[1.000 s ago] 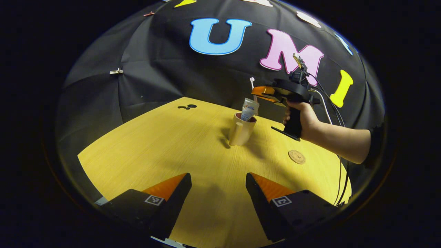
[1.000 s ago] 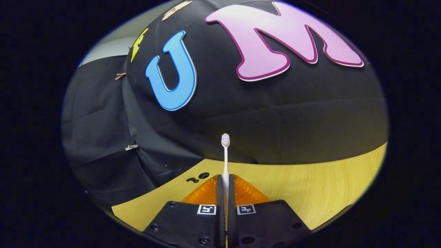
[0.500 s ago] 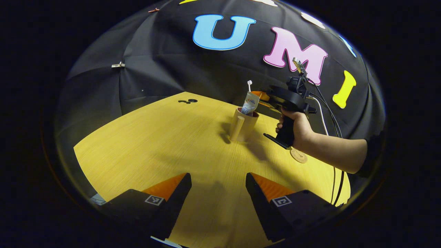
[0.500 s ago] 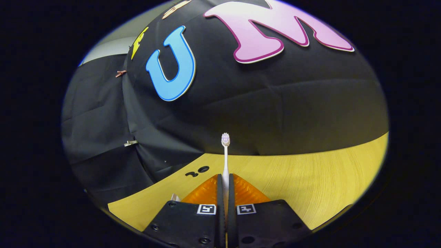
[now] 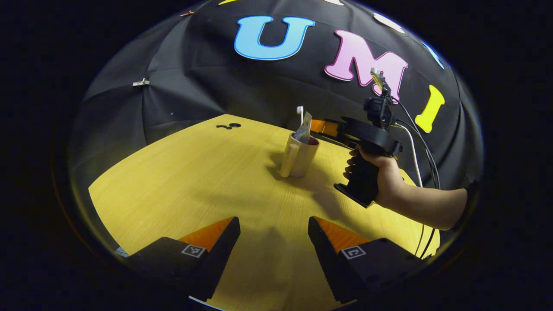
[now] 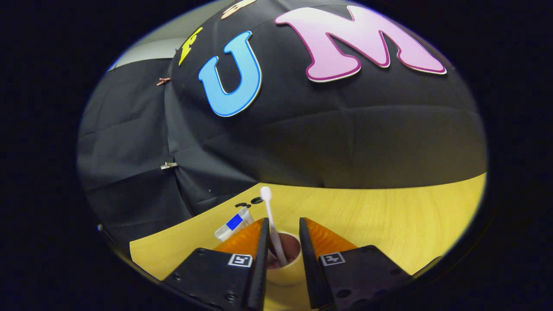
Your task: Put the toothbrush and toothpaste on the desktop into the cup, then pick up the cup and place it on the coaster on the desktop.
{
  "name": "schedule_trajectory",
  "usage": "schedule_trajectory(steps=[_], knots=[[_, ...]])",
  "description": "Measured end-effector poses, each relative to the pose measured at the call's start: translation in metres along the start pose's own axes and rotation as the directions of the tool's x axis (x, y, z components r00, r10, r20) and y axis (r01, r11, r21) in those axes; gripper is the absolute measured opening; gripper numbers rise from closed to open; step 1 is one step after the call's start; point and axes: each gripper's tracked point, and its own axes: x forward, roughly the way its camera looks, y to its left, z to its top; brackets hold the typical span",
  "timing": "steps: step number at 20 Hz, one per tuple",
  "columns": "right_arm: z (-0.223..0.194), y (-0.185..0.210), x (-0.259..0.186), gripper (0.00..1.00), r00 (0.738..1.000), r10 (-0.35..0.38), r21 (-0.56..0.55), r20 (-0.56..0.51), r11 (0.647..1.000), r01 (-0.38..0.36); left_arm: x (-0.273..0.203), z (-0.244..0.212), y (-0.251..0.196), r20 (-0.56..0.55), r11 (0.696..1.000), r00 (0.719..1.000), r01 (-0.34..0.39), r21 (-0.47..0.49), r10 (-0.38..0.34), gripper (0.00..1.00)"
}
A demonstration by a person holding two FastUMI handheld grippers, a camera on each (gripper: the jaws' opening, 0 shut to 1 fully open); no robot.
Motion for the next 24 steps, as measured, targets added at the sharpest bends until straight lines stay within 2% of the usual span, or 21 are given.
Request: schedule_trajectory(steps=[1,2,3,6,10,16,20,24], knots=[[0.005,-0.004,-0.010,0.34,1.000,-0.008,-0.003,0.005,1.000,0.008,0.002,0.006,0.000,0.008,1.000,1.000,0.006,0.009,-0.006,0.98],[0.008,-0.012,-0.018,0.62,1.000,-0.019,-0.009,0.007,1.000,0.019,0.005,0.012,0.000,0.014,1.000,1.000,0.010,0.020,-0.011,0.98],[0.012,-0.019,-0.027,0.49,1.000,-0.025,-0.007,0.008,1.000,0.025,0.007,0.018,0.001,0.019,0.999,1.000,0.014,0.032,-0.015,0.98],[0.023,-0.050,-0.059,1.00,0.997,-0.079,-0.002,0.005,0.997,0.079,0.017,0.041,0.007,0.032,0.996,0.999,0.029,0.088,-0.032,0.98],[0.033,-0.105,-0.098,0.98,0.981,-0.194,-0.021,0.007,0.981,0.194,0.038,0.064,0.011,0.029,0.983,0.997,0.060,0.173,-0.066,0.98],[0.049,-0.173,-0.160,0.98,0.938,-0.345,-0.025,0.020,0.938,0.345,0.074,0.075,0.000,-0.058,0.949,0.989,0.145,0.279,-0.134,0.98],[0.054,-0.218,-0.208,0.98,0.893,-0.448,-0.048,0.039,0.892,0.449,0.102,0.078,-0.004,-0.137,0.936,0.978,0.193,0.294,-0.159,0.98],[0.047,-0.251,-0.257,0.98,0.851,-0.524,-0.045,0.012,0.850,0.524,0.131,0.076,-0.007,-0.236,0.915,0.958,0.237,0.326,-0.164,0.98]])
